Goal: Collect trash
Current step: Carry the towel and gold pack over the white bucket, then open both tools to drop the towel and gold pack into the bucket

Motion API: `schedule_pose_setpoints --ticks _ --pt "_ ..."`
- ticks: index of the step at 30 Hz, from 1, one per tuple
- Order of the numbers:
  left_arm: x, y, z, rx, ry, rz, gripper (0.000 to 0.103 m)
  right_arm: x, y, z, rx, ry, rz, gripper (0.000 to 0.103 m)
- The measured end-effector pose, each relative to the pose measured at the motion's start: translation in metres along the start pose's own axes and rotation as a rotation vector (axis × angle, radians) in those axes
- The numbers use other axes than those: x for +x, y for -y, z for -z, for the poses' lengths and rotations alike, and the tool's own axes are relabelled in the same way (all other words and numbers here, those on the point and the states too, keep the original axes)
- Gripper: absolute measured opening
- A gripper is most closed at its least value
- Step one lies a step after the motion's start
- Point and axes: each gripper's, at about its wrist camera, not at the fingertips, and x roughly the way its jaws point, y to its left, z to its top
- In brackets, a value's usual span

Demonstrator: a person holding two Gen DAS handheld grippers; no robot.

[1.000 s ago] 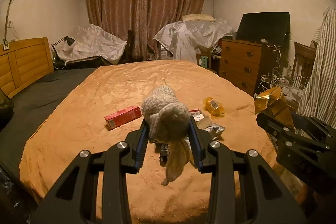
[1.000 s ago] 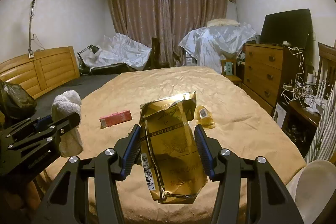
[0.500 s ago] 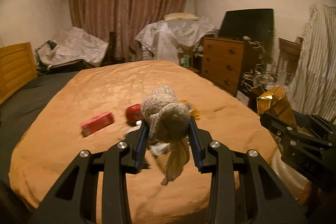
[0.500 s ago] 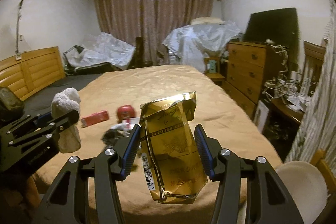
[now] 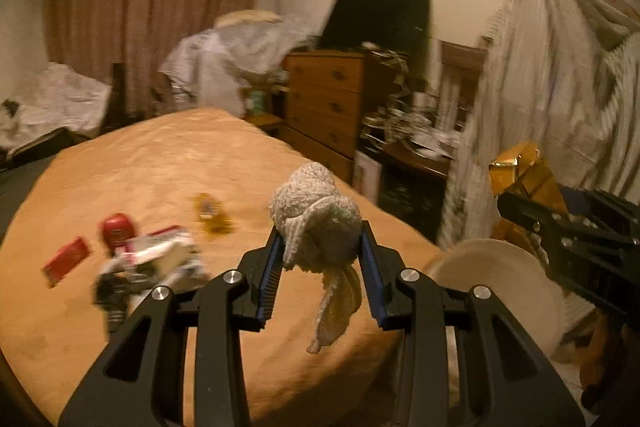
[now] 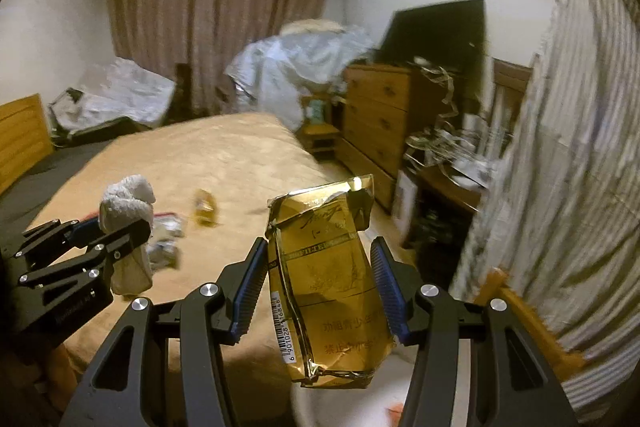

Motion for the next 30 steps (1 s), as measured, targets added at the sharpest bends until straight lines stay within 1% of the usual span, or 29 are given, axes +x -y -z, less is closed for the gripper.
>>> schedule_pose_setpoints --ticks 4,7,8,11,16,20,23,25,30 --pt "0.02 0.034 0.0 0.03 -0.036 0.081 0.035 0.007 0.063 0.008 0.029 -0.083 0.058 0.054" --pt "0.041 0.059 0.0 0.049 -0.077 0.135 0.035 0.018 0.096 0.017 0.064 -0.139 0.074 0.054" --pt "0.048 0.067 0.002 0.055 -0.096 0.152 0.035 0.022 0.112 0.021 0.082 -0.166 0.076 0.054" --pt "0.068 0.088 0.005 0.073 -0.147 0.186 0.036 0.035 0.129 0.033 0.103 -0.228 0.076 0.054" --pt "0.089 0.105 0.016 0.089 -0.226 0.235 0.036 0.058 0.159 0.061 0.144 -0.325 0.078 0.054" --pt "0.104 0.116 0.029 0.105 -0.274 0.249 0.036 0.069 0.163 0.078 0.159 -0.365 0.081 0.054" --pt "0.113 0.122 0.037 0.109 -0.305 0.258 0.036 0.071 0.163 0.089 0.173 -0.374 0.082 0.054" --pt "0.115 0.125 0.038 0.115 -0.312 0.261 0.036 0.072 0.164 0.092 0.178 -0.374 0.079 0.054" --pt "0.115 0.133 0.038 0.13 -0.314 0.271 0.036 0.066 0.153 0.093 0.184 -0.37 0.074 0.054"
